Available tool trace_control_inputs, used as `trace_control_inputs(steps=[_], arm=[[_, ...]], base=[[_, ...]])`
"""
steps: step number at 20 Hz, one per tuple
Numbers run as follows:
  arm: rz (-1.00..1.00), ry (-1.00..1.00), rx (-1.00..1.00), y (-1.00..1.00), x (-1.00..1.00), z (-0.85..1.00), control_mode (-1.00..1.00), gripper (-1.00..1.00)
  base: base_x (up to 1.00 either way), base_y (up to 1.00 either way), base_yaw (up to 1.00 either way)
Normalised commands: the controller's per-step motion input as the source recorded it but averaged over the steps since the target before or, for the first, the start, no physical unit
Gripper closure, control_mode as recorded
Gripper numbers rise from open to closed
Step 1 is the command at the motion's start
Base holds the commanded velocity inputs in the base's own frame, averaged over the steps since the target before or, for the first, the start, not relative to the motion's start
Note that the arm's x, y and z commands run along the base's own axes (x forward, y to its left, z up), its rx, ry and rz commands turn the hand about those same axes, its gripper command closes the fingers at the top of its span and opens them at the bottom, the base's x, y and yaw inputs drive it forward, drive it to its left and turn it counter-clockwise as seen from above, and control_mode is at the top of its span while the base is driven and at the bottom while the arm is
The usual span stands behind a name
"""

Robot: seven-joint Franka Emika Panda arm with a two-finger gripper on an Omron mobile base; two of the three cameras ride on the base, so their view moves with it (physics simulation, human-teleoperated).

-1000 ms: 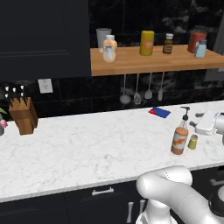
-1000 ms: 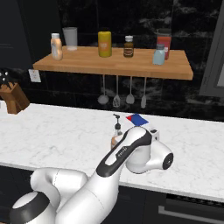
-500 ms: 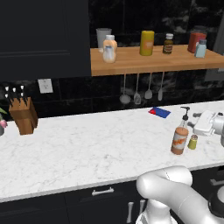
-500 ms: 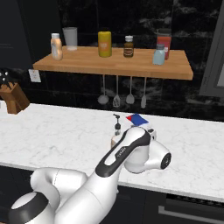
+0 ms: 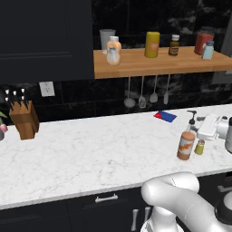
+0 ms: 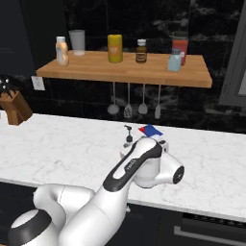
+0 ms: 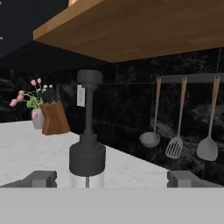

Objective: Put the shaker and condiment bottle from the counter next to their counterparts in the cabinet.

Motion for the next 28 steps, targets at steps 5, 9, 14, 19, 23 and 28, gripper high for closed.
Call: trace_control_inputs(steps=[5, 9, 14, 19, 23, 28], arm=[[0.01, 0.0, 0.0, 0.1, 0.19, -0.08, -1.0, -1.0], [0.01, 0.0, 0.0, 0.03, 0.22, -0.04, -1.0, -1.0], [0.01, 0.0, 0.0, 0.03, 0.09, 0.0, -1.0, -1.0], [0.05, -0.03, 0.0, 0.27, -0.02, 0.0, -1.0, -1.0], [0.08, -0.05, 0.0, 0.42, -0.08, -0.01, -1.0, 1.0], [0.08, -0.02, 0.0, 0.26, -0.11, -0.02, -1.0, 1.0]], base=[[0.0, 0.0, 0.0], [0.0, 0.0, 0.0], [0.0, 0.0, 0.0], [0.0, 0.0, 0.0], [0.0, 0.0, 0.0], [0.0, 0.0, 0.0]])
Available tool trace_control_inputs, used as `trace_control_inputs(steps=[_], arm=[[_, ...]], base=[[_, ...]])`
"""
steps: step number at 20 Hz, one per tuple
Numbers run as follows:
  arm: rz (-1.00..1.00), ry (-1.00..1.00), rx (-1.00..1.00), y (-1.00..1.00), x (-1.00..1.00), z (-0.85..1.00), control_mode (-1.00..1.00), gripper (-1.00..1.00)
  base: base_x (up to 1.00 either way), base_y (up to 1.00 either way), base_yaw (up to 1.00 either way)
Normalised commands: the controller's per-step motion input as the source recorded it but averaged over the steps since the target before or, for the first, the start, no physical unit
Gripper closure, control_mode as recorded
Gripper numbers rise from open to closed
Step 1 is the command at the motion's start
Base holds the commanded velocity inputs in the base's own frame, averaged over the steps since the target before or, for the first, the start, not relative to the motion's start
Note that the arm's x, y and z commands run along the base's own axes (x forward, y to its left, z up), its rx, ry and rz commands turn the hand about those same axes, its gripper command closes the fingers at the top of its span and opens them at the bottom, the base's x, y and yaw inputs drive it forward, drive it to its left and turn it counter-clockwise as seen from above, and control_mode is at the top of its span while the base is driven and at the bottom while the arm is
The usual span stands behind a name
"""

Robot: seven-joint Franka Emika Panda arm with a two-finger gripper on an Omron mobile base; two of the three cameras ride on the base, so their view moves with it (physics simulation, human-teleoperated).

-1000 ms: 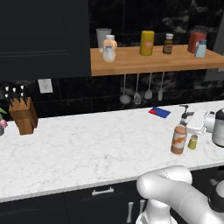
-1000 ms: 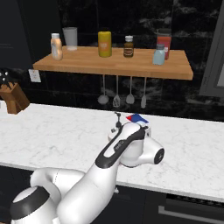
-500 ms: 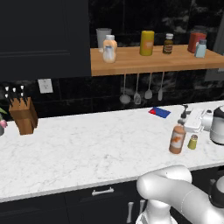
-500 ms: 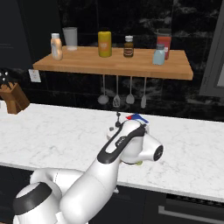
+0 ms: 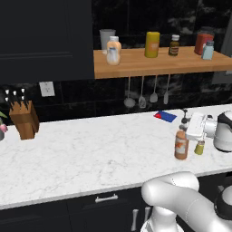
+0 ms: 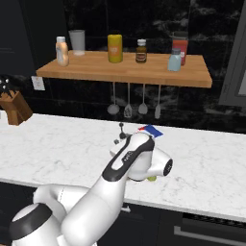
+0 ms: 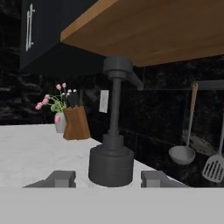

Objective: Put the shaker and condiment bottle from the counter next to their counterparts in the cabinet.

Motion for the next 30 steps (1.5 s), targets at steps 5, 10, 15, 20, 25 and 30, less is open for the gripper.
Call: trace_control_inputs(steps=[5, 10, 15, 20, 25, 30], arm=[[0.04, -0.01, 0.03, 0.0, -0.04, 0.01, -1.0, 1.0], [0.0, -0.03, 0.07, 0.0, -0.01, 0.32, -1.0, 1.0], [0.0, 0.0, 0.04, 0.0, 0.0, 0.73, -1.0, 1.0], [0.0, 0.01, 0.0, 0.11, 0.0, 0.79, -1.0, 1.0], [0.0, 0.05, 0.0, 0.23, -0.08, 0.76, -1.0, 1.0], [0.0, 0.04, 0.0, 0.41, -0.31, 0.66, -1.0, 1.0]], base=[[0.0, 0.0, 0.0], [0.0, 0.0, 0.0], [0.0, 0.0, 0.0], [0.0, 0.0, 0.0], [0.0, 0.0, 0.0], [0.0, 0.0, 0.0]])
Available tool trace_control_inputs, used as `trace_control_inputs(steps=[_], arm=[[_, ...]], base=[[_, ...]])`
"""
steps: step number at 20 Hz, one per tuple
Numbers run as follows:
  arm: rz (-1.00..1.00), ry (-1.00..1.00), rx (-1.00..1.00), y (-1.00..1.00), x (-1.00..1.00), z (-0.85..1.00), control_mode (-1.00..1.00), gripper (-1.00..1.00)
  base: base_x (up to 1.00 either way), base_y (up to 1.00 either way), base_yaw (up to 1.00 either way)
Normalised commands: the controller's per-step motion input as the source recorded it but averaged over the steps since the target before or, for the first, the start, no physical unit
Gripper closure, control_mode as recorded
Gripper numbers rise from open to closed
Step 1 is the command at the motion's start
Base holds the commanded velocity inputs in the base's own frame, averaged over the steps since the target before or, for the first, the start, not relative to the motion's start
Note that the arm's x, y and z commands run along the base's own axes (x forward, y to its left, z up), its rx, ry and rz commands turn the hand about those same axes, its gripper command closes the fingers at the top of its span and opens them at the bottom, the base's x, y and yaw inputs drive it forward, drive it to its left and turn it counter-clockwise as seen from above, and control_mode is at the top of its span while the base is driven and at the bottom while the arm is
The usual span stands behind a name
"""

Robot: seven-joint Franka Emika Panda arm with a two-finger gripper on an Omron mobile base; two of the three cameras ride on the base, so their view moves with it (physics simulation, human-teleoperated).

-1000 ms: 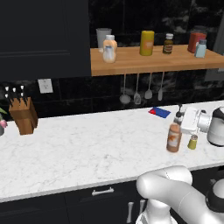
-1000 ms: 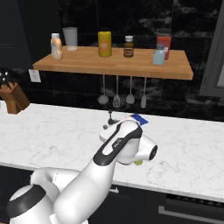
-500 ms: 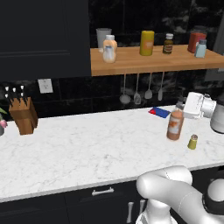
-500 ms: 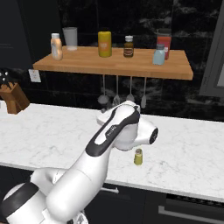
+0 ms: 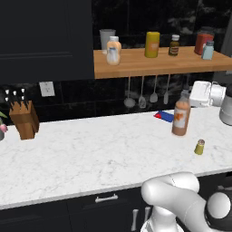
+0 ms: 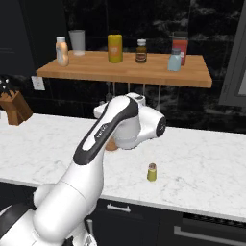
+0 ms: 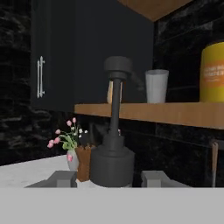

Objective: Put the shaker and condiment bottle from the counter next to their counterparts in the cabinet.

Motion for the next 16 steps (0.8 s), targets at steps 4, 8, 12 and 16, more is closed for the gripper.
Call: trace_control_inputs(steps=[4, 8, 12, 16], arm=[[0.0, 0.04, 0.0, 0.41, -0.49, 0.49, -1.0, 1.0], [0.0, 0.01, 0.0, 0.41, -0.54, 0.5, -1.0, 1.0], [0.0, -0.07, 0.0, 0.31, -0.04, 0.8, -1.0, 1.0], [-0.01, -0.03, 0.0, 0.31, 0.0, 0.68, -1.0, 1.0]], base=[[0.0, 0.0, 0.0], [0.0, 0.0, 0.0], [0.0, 0.0, 0.0], [0.0, 0.0, 0.0]])
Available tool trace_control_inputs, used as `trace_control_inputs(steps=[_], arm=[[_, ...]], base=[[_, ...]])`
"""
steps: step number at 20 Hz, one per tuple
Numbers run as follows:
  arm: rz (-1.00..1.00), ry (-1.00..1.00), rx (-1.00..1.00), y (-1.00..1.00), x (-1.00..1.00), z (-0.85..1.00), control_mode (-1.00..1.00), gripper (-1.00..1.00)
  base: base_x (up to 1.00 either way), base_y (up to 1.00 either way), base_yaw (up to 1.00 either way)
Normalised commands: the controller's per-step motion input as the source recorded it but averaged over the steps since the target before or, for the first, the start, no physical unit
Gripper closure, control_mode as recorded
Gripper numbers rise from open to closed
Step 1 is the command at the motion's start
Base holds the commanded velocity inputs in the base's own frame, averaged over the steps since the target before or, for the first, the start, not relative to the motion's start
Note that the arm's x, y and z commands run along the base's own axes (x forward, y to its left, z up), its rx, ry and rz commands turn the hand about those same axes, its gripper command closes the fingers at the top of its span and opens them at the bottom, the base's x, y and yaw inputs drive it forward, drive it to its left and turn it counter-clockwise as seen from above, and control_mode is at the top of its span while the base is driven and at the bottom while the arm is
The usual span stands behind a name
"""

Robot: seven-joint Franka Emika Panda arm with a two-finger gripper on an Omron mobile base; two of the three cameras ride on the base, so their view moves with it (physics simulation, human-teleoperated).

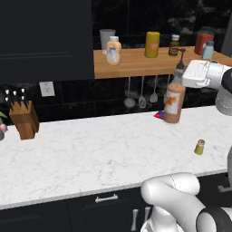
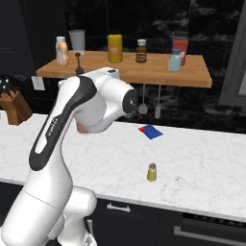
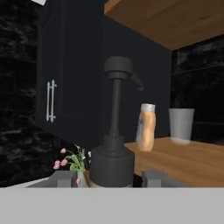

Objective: Put the shaker and condiment bottle from the counter next to their counterparts in the cabinet.

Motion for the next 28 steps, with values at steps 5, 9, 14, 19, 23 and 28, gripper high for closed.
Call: trace_control_inputs(steps=[5, 9, 14, 19, 23, 28], arm=[[-0.03, 0.0, 0.0, 0.2, 0.24, 0.54, -1.0, 1.0], [-0.01, 0.0, 0.0, 0.19, 0.21, 0.61, -1.0, 1.0], [0.0, 0.0, 0.0, 0.26, 0.02, 0.67, -1.0, 1.0], [0.0, 0.0, 0.0, 0.11, 0.06, 0.46, -1.0, 1.0], [0.0, 0.0, 0.0, 0.01, 0.07, 0.17, -1.0, 1.0], [0.0, -0.01, 0.0, 0.02, 0.24, 0.11, -1.0, 1.0]], base=[[0.0, 0.0, 0.0], [0.0, 0.0, 0.0], [0.0, 0.0, 0.0], [0.0, 0.0, 0.0], [0.0, 0.0, 0.0], [0.0, 0.0, 0.0]])
